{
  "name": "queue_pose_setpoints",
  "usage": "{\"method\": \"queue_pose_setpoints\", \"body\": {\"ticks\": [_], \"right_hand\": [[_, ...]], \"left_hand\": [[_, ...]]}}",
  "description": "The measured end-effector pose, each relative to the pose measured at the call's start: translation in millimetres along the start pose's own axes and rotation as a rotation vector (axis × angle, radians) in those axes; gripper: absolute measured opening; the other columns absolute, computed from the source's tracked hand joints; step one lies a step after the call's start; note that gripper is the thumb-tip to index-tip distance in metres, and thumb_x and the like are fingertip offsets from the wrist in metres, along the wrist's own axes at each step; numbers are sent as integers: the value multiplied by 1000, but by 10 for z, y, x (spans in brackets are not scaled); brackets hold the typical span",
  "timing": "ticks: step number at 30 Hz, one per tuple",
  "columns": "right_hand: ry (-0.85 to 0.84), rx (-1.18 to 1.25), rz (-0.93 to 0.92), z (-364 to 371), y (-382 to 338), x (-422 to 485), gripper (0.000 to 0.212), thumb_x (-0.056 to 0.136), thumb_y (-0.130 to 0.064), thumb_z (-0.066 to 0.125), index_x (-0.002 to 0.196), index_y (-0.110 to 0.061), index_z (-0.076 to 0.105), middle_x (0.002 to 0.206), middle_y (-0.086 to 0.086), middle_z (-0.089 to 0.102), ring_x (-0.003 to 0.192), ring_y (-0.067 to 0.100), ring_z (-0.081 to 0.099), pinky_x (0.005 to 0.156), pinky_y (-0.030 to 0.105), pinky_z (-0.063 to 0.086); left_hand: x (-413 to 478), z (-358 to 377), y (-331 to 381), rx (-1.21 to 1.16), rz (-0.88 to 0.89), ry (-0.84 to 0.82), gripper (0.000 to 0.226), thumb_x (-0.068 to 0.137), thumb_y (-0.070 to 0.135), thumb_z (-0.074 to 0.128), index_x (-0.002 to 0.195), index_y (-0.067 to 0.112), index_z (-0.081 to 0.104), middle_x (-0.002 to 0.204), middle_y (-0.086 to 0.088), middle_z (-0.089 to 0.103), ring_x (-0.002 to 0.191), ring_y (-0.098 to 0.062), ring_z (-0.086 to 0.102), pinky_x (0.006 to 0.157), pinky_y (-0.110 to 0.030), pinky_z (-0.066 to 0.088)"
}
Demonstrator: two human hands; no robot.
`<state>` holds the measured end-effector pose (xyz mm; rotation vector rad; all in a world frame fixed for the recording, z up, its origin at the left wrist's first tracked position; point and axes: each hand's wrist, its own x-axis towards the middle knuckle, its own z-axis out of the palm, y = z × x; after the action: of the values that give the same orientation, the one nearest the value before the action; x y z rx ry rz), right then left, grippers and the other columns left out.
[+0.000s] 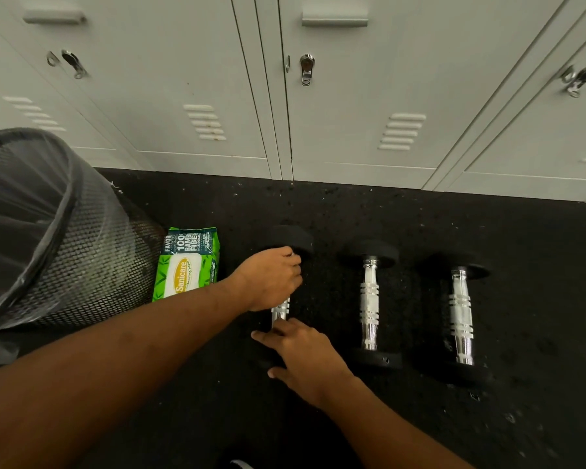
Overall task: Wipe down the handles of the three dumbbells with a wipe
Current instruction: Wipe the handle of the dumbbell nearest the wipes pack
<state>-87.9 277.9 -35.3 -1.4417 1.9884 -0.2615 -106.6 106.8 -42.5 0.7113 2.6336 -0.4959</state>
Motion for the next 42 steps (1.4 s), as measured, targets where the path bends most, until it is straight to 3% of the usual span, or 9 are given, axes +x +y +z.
{"method": "queue_pose_setpoints", "body": {"ticks": [9,16,21,24,30,33,36,39,42], "right_hand": [[2,-29,41,7,-93,-1,68,92,-26,63,149,-31,26,149,4,33,136,24,31,103,43,40],[7,-4,37,14,-87,-7,68,92,-22,63,149,-30,27,148,4,35,132,24,34,101,43,42],[2,-36,32,1,-84,-10,68,92,-23,62,149,-30,26,146,5,37,131,25,36,99,43,42],[-12,-70,37,10,-111,11,68,92,-24,62,149,-29,26,146,6,36,131,26,38,100,44,42],[-30,-69,28,24,-90,11,66,93,-26,61,149,-28,25,147,5,35,129,26,39,98,45,44],[-47,-73,27,7,-94,0,67,94,-26,59,150,-28,23,148,7,32,131,27,36,97,45,44],[-50,-76,30,-1,-117,-3,67,95,-25,57,151,-28,20,150,10,30,133,28,35,97,45,44],[-42,-76,14,-5,-122,9,67,95,-25,57,151,-28,20,148,10,33,130,28,37,95,44,45],[-44,-77,7,0,-99,7,67,95,-25,58,151,-28,21,147,9,34,129,28,38,94,45,46]], "left_hand": [[-39,-16,55,-141,198,-44,39,103,40,31,112,19,62,111,-1,67,110,-22,57,101,-40,38],[192,-81,-76,140,75,-102,20,94,30,57,109,22,68,109,3,71,128,-23,42,101,-37,33],[111,-35,16,65,38,-97,26,98,25,47,115,17,64,114,-3,69,118,-23,53,113,-43,27],[28,-18,96,-28,110,-107,27,99,28,46,118,19,63,117,-3,67,119,-23,55,116,-45,24],[-62,8,181,-142,306,-165,21,93,24,52,113,24,61,113,1,67,114,-21,57,111,-45,33],[-56,-48,99,-76,351,-106,19,92,27,55,110,29,62,109,2,67,112,-20,54,104,-41,36],[-3,-112,31,-13,255,-86,22,97,34,48,110,30,65,106,1,67,115,-22,46,94,-39,36],[77,-148,-34,58,93,-103,29,102,37,41,113,27,66,111,1,69,127,-26,38,96,-40,32],[102,-159,-74,110,3,-111,24,99,30,49,117,22,63,116,2,67,131,-27,35,99,-39,32]]}}
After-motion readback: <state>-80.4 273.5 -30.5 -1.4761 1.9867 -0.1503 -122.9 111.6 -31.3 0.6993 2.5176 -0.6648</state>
